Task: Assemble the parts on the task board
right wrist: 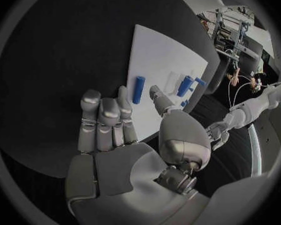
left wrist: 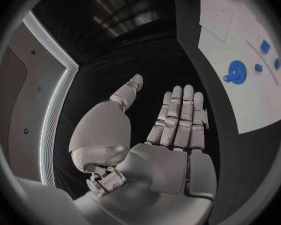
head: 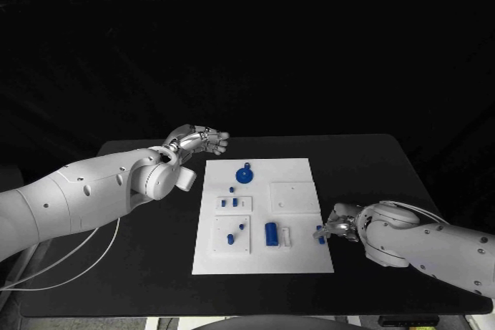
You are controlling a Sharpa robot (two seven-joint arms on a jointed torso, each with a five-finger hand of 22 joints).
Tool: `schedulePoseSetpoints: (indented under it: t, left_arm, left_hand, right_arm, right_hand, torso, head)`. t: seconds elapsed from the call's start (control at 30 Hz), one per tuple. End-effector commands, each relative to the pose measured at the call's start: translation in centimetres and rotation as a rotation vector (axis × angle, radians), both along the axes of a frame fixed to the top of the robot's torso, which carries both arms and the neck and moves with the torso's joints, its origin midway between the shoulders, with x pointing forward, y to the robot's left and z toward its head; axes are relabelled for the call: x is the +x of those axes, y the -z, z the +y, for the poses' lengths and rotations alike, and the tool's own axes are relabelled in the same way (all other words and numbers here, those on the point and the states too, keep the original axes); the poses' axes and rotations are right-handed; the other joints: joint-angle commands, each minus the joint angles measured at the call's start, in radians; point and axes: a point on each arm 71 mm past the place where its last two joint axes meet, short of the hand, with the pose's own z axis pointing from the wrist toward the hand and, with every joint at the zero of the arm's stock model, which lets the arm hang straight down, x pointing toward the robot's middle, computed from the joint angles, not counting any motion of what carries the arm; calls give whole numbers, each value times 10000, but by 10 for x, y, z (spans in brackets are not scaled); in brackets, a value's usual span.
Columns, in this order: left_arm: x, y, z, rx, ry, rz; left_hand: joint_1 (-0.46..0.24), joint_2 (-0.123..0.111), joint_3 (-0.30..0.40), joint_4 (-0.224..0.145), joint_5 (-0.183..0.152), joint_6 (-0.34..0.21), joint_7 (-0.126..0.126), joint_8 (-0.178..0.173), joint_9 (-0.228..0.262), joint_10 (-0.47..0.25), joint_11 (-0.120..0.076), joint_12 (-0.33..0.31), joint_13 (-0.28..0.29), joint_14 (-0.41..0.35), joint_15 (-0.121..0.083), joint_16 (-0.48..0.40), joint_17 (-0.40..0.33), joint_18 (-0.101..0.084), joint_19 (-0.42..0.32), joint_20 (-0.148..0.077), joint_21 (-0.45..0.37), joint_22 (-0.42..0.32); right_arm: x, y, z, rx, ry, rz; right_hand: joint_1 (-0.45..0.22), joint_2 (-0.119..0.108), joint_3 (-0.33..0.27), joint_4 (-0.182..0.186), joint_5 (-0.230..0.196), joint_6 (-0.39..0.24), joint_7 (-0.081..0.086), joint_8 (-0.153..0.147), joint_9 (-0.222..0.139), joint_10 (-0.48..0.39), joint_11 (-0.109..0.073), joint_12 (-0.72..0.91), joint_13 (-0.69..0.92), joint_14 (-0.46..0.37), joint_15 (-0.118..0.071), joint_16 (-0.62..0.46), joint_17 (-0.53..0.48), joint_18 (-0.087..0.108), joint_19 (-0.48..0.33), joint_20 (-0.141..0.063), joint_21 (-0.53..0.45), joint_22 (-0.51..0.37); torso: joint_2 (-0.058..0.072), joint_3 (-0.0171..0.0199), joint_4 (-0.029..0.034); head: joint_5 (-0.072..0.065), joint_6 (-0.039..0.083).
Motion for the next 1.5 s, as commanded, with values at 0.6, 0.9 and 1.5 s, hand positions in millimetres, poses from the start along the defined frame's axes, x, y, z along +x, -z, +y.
schedulePoseSetpoints:
  t: [0.6, 0.9, 1.5]
  left_arm:
    - [0, -1, -1, -42, 178, -9]
    - [0, -1, 0, -24, 134, -13]
    - [-1, -1, 0, -30, 153, -8]
  left_hand:
    - [-105, 20, -4, 82, -15, -35, 3, 9, -13, -29, 35, -46, -7, -38, 33, -71, 18, 107, 29, 69, -70, 23]
    - [-106, 21, -4, 83, -16, -37, 4, 10, -15, -25, 33, -44, -6, -38, 33, -75, 22, 108, 28, 69, -73, 27]
    - [-107, 36, -2, 90, -15, -35, 3, 14, -18, -21, 29, -42, -5, -22, 29, -75, 36, 110, 32, 67, -78, 36]
  right_arm:
    - [1, 9, -2, -349, -131, 168]
    - [0, 10, -16, -27, 607, 341]
    - [5, -41, 4, 1614, 727, -638]
  right_hand:
    - [1284, 313, 1660, 192, -41, 393, 5, 13, -47, 276, -26, 133, 68, 69, -24, -59, -23, 518, 136, 183, 21, 173]
    - [913, 361, 2476, 976, -43, 531, -31, 24, -69, 403, -59, 209, 114, 80, -52, -36, -27, 518, 157, 250, 63, 182]
    - [597, 188, 2428, 1113, -44, 610, -53, 54, -56, 490, -79, 283, 162, 83, -71, -18, -28, 518, 187, 250, 124, 185]
  torso:
    - [-4, 5, -6]
    - [-4, 2, -2]
    - [0, 3, 1]
  head:
    - [-53, -36]
    - [-58, -10]
    - [-51, 18]
